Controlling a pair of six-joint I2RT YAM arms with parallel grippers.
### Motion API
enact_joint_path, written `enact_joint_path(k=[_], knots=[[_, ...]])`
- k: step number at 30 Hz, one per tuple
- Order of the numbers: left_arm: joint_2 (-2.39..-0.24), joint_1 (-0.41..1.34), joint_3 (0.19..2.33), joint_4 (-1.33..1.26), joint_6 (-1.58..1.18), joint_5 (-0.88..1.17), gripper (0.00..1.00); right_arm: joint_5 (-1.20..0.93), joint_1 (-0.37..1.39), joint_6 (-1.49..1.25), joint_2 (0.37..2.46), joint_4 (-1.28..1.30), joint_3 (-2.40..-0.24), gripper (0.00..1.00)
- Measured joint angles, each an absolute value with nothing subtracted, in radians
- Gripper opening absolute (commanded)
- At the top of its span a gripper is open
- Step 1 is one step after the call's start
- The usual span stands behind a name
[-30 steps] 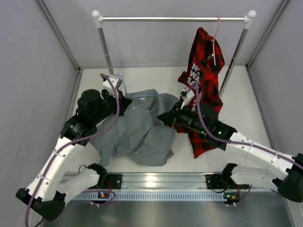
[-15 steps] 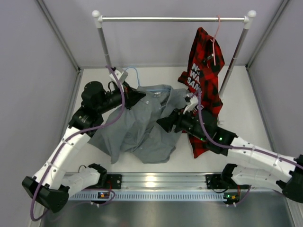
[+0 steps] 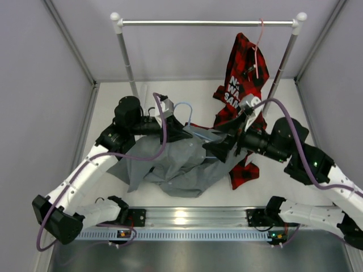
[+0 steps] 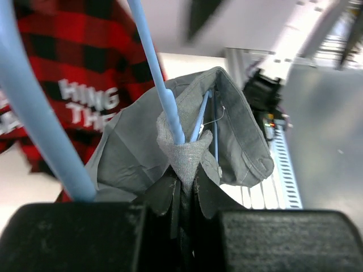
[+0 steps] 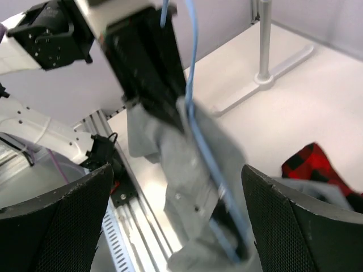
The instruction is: Place the shirt on the hanger
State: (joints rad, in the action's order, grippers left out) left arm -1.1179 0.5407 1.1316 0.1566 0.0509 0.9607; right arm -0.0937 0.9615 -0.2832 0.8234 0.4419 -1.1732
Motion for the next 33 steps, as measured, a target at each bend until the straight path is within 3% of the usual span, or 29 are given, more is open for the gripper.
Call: enact_joint_path(k=[2, 6, 7, 9, 11, 12, 13, 20, 21, 22, 24, 27, 33], knots=[[-1.122, 0.569, 1.132, 0.157, 0.065, 1.01, 0.0, -0.12, 0.945, -0.241, 0.913, 0.45, -1.273, 0.84], [-1.123, 0.61, 1.132, 0.15, 0.096, 1.111, 0.0, -0.213, 0.916, -0.166, 1.065, 0.461, -1.386, 0.62], [-1.123, 0.616, 1.132, 0.149, 0.103, 1.128, 0.0, -0.243, 0.91, -0.155, 1.093, 0.461, -1.396, 0.52], [-1.123, 0.622, 1.132, 0.149, 0.11, 1.149, 0.0, -0.314, 0.905, -0.143, 1.129, 0.458, -1.397, 0.45], [-1.124, 0.62, 1.132, 0.149, 0.116, 1.164, 0.0, -0.365, 0.905, -0.131, 1.14, 0.448, -1.397, 0.29], [-1.124, 0.62, 1.132, 0.148, 0.119, 1.168, 0.0, -0.397, 0.905, -0.131, 1.14, 0.439, -1.395, 0.11], [-1.124, 0.62, 1.132, 0.146, 0.12, 1.174, 0.0, -0.413, 0.905, -0.128, 1.138, 0.431, -1.394, 0.03], [-1.127, 0.625, 1.169, 0.209, 0.17, 1.151, 0.0, -0.467, 0.905, -0.139, 1.087, 0.311, -1.315, 0.0], [-1.129, 0.628, 1.187, 0.231, 0.181, 1.141, 0.07, -0.467, 0.905, -0.14, 1.083, 0.298, -1.311, 0.0], [-1.129, 0.63, 1.201, 0.247, 0.187, 1.132, 0.28, -0.466, 0.905, -0.141, 1.079, 0.282, -1.309, 0.0], [-1.128, 0.633, 1.238, 0.269, 0.204, 1.096, 0.85, -0.459, 0.904, -0.141, 1.071, 0.266, -1.309, 0.0], [-1.113, 0.628, 1.282, 0.276, 0.202, 1.002, 0.98, -0.444, 0.896, -0.142, 1.048, 0.268, -1.306, 0.0], [-0.996, 0.628, 1.286, 0.294, 0.192, 0.704, 0.98, -0.408, 0.865, -0.15, 1.02, 0.266, -1.287, 0.0]])
